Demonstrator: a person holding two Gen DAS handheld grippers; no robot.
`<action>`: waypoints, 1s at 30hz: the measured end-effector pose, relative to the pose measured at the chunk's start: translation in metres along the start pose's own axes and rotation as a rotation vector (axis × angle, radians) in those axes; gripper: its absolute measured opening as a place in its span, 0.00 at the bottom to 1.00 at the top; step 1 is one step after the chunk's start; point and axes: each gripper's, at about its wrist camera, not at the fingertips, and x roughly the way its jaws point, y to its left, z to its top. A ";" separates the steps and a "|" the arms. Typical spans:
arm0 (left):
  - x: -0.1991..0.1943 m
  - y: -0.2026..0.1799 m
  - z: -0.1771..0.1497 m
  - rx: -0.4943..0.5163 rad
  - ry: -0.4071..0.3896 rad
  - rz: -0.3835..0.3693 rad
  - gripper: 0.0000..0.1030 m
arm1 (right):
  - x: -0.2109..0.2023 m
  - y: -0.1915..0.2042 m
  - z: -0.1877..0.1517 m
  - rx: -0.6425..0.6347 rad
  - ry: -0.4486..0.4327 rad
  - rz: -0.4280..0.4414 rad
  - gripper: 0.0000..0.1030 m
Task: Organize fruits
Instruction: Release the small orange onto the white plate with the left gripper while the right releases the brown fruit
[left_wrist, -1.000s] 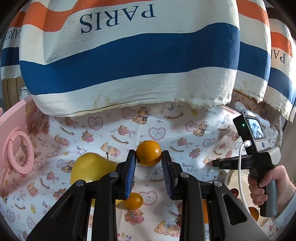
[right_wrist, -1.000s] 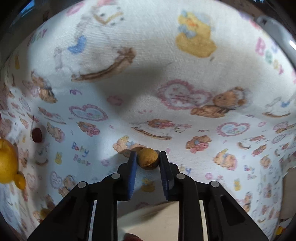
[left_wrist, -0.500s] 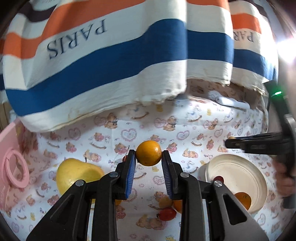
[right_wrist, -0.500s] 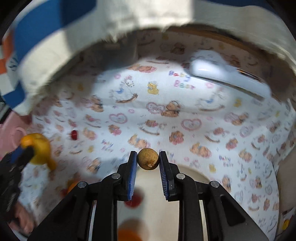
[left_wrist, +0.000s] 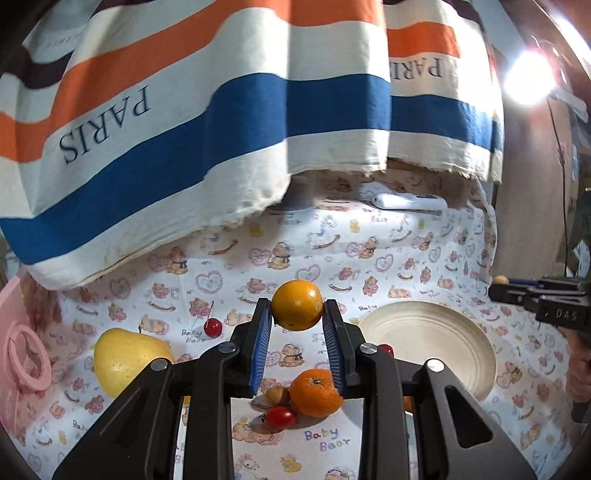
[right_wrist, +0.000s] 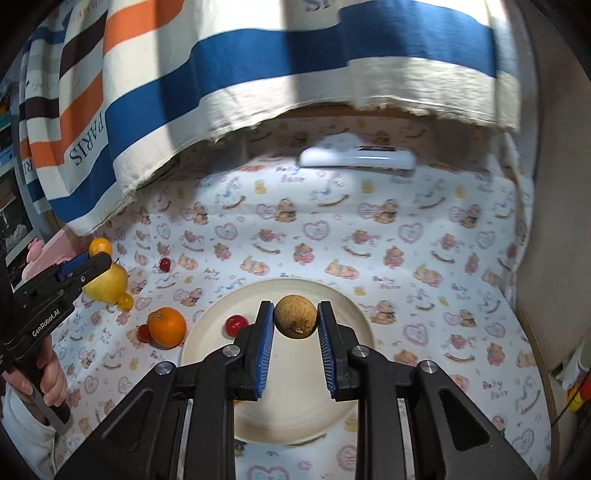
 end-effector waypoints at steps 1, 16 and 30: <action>0.001 -0.002 -0.001 0.003 0.004 -0.007 0.27 | -0.001 -0.002 -0.002 0.009 -0.013 -0.001 0.24; 0.018 -0.039 -0.017 0.070 0.145 -0.301 0.27 | 0.010 -0.003 -0.020 0.038 0.042 0.031 0.24; 0.054 -0.054 -0.042 0.108 0.340 -0.280 0.27 | 0.028 0.011 -0.033 0.014 0.133 0.096 0.24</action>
